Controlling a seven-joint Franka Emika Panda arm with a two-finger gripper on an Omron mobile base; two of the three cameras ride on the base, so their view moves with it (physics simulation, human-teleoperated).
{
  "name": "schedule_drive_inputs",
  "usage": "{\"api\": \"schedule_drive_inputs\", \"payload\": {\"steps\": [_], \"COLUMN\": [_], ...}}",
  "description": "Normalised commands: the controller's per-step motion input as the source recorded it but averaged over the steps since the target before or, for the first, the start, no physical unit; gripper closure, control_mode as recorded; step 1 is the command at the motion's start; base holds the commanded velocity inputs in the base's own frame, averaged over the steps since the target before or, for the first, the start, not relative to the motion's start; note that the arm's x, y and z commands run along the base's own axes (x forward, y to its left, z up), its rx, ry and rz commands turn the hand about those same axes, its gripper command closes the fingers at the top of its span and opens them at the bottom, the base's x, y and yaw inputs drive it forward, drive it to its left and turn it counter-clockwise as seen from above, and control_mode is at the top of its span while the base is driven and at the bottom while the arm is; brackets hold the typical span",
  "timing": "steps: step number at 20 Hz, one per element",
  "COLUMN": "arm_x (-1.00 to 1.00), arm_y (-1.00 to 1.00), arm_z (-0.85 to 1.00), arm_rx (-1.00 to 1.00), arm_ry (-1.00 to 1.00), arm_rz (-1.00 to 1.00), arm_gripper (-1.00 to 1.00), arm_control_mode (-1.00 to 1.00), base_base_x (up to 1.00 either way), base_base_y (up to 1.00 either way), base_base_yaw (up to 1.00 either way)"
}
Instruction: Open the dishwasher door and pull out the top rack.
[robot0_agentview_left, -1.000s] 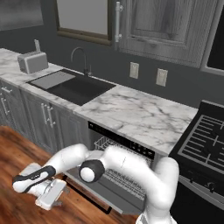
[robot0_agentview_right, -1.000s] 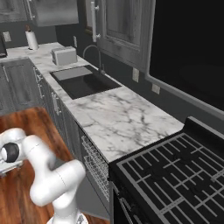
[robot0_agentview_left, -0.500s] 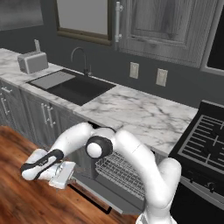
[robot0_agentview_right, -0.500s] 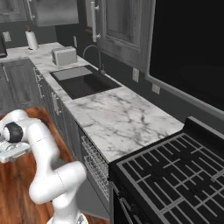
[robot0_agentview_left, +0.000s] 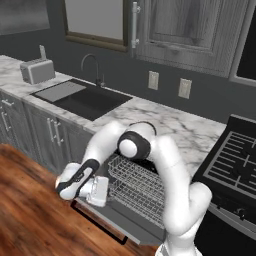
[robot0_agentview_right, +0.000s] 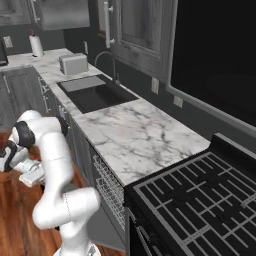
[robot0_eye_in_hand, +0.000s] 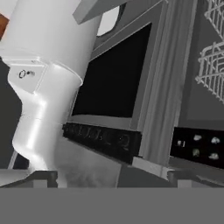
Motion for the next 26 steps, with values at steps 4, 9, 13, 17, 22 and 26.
{"api": "schedule_drive_inputs", "payload": {"steps": [4,9,13,17,22,26], "arm_x": [0.01,-0.03,0.00,0.00,-0.11,-0.10], "arm_y": [-0.36,-0.59,-0.67,-0.36,-0.05,-0.01], "arm_z": [-0.17,-0.17,0.05,-0.02,-0.13,-0.03], "arm_rx": [0.29,0.66,0.41,0.10,-0.09,-0.07], "arm_ry": [-0.01,0.02,-0.12,-0.28,-0.41,-0.22], "arm_rz": [-0.04,0.00,0.00,0.00,0.06,-0.03], "arm_gripper": [-1.00,-1.00,-1.00,-1.00,-1.00,-1.00], "arm_control_mode": [-1.00,-1.00,-1.00,-1.00,-1.00,-1.00], "base_base_x": [0.00,0.00,0.00,0.00,0.00,0.00], "base_base_y": [0.00,0.00,0.00,0.00,0.00,0.00], "base_base_yaw": [0.00,0.00,0.00,0.00,0.00,0.00]}}
